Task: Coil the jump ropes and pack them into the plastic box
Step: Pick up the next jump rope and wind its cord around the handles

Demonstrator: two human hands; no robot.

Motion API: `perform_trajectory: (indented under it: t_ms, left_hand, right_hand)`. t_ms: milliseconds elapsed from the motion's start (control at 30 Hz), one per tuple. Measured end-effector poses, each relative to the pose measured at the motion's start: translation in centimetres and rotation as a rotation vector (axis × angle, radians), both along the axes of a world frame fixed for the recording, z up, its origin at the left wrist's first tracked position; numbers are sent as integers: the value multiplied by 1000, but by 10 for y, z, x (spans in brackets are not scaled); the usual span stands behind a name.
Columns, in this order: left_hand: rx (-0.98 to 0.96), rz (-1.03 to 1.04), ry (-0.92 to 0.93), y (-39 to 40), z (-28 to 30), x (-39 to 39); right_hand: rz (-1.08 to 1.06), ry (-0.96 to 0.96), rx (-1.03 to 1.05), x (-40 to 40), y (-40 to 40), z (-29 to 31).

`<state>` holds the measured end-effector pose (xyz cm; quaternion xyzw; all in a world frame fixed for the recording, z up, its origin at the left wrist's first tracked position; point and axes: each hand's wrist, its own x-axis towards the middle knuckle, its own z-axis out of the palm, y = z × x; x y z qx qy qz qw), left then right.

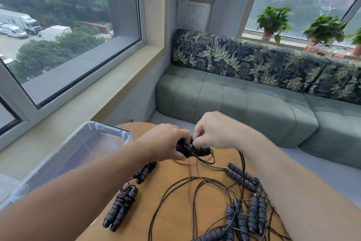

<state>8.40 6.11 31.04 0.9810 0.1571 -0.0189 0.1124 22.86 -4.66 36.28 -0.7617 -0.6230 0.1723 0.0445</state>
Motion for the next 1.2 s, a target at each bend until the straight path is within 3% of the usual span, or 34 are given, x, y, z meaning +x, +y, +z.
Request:
perform_trajectory:
  t_ms: [100,200,367,467,533,700,800,933,1100,1200]
  left_hand:
    - [-117,-31,0,-10,16,-2]
    - [-419,-33,-43,-13,32,-7]
    - [-929,-15,-296,-4,48,-14]
    - [-1092,49,-423,-1,45,-12]
    - [-1139,109,-474,2,41,-10]
    - [-1097,291,-566,10,27,-4]
    - [-967,359,-570,17,17,2]
    - [-462,353,-424,20,4,8]
    - [-95,257,-243,25,-2,11]
    - [17,219,-170,25,-1,14]
  right_hand:
    - [-18,298,-46,28,7,12]
    - [-83,603,-69,42,6,-1]
    - [-272,1375,22,50,3,-32]
    - [-197,1630,57,44,2,-53]
    - [-194,1696,90,35,1,-59]
    - [-462,1606,289,9,8,-64]
    - [-531,1483,325,-6,10,-67]
    - [-498,1080,203,-17,12,-66]
    - [-372,465,82,-14,10,-61]
    - [-266,186,34,-12,7,-54]
